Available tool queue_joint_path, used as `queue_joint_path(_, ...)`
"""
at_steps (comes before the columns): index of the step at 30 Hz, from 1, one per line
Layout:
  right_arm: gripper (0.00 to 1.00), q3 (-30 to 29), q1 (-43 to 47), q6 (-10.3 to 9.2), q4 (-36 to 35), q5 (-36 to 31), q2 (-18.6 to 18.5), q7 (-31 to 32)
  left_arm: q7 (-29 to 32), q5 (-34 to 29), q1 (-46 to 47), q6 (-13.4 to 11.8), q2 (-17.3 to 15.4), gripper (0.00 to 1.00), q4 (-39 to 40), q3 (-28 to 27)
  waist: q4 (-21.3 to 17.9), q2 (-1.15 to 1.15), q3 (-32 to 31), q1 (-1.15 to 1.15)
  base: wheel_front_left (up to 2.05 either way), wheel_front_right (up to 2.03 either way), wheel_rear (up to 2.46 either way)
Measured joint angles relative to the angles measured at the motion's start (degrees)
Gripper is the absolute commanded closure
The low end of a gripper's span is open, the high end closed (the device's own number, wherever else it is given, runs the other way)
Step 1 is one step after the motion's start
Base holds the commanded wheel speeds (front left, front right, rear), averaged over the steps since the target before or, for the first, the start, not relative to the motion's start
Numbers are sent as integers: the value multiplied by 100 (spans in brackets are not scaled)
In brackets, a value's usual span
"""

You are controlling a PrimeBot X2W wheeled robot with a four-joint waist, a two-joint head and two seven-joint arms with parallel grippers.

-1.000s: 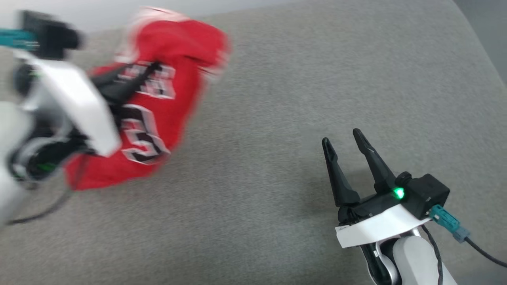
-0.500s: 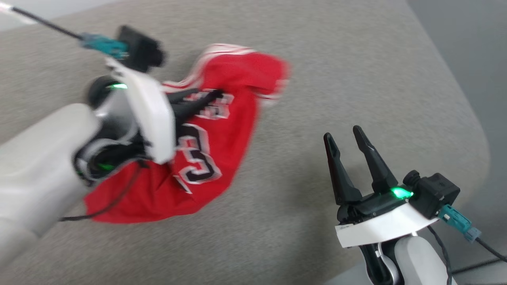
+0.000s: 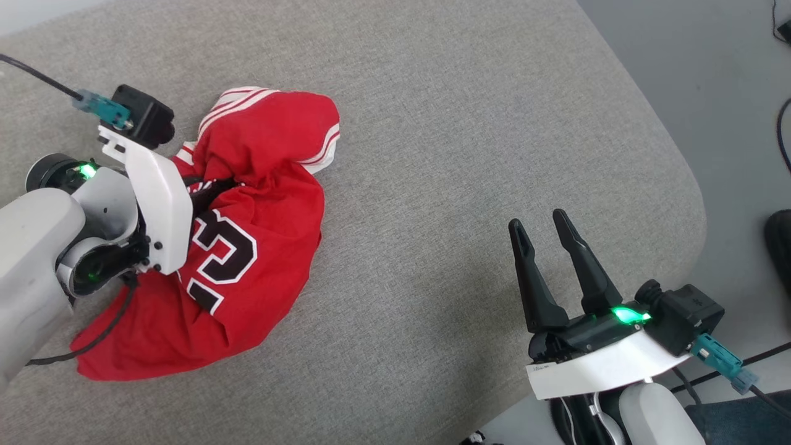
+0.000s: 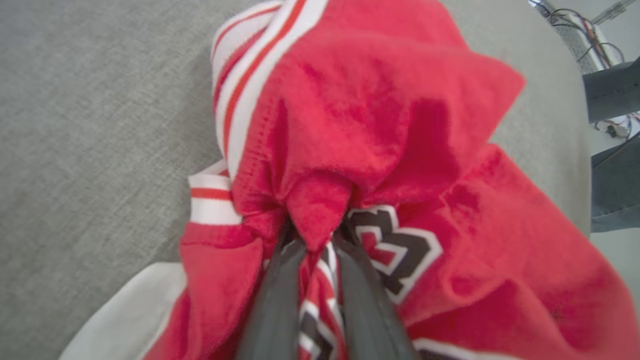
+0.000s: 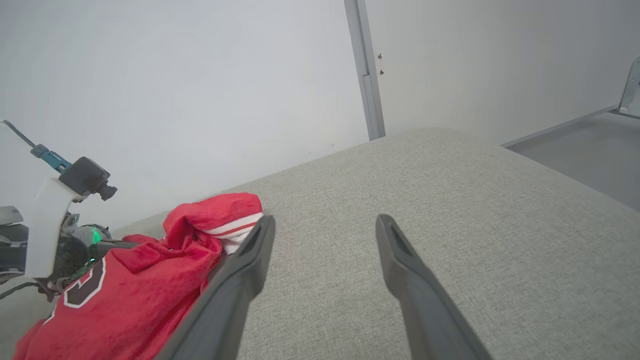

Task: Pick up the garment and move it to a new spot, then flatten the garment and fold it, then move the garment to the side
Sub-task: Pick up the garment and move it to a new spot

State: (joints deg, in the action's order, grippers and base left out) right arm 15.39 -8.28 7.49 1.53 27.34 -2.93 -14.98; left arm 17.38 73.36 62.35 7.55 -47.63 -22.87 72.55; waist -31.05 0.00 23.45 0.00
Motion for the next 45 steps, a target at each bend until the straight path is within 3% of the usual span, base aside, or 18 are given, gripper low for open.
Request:
queue_joint_path(8,0,0,-59,0,-59,33,0,0,277,-612,-16,0,-36,100,130,-54,-23,0,131,0,0,0,0)
queue_joint_path(9,0,-32,-59,0,-57,32,0,0,255,-611,-8,0,-13,71,136,-49,2,0,127,0,0,0,0)
queue_joint_path(10,0,-63,-58,0,-47,26,-1,0,211,-611,-3,0,15,30,149,-37,36,0,117,0,0,0,0)
queue_joint_path(11,0,-87,-59,0,-24,-2,-1,1,149,-610,3,0,47,0,169,-18,79,0,100,0,0,0,0)
queue_joint_path(16,0,-282,-116,0,140,-241,-1,0,-331,-434,40,0,155,0,470,79,410,0,-53,0,0,0,0)
queue_joint_path(24,0,-635,-265,0,598,-933,3,1,-1659,170,-151,0,225,0,1010,69,1244,0,-428,0,0,0,0)
queue_joint_path(29,0,-866,-290,0,937,-1357,4,1,-2811,580,-842,0,307,0,653,-4,1781,0,-728,0,0,0,0)
queue_joint_path(34,0,-1191,-174,0,1155,-1630,7,0,-3214,877,-1814,0,565,0,135,-293,2259,0,-1085,0,0,0,0)
queue_joint_path(40,0,-1629,163,0,1223,-1848,4,1,-3233,274,-3087,0,983,0,-488,-1634,2773,0,-1520,0,0,0,0)
queue_joint_path(45,0,-1862,578,0,1259,-1917,4,1,-3234,-747,-4228,0,1368,0,-651,-2903,3068,0,-1922,0,0,0,0)
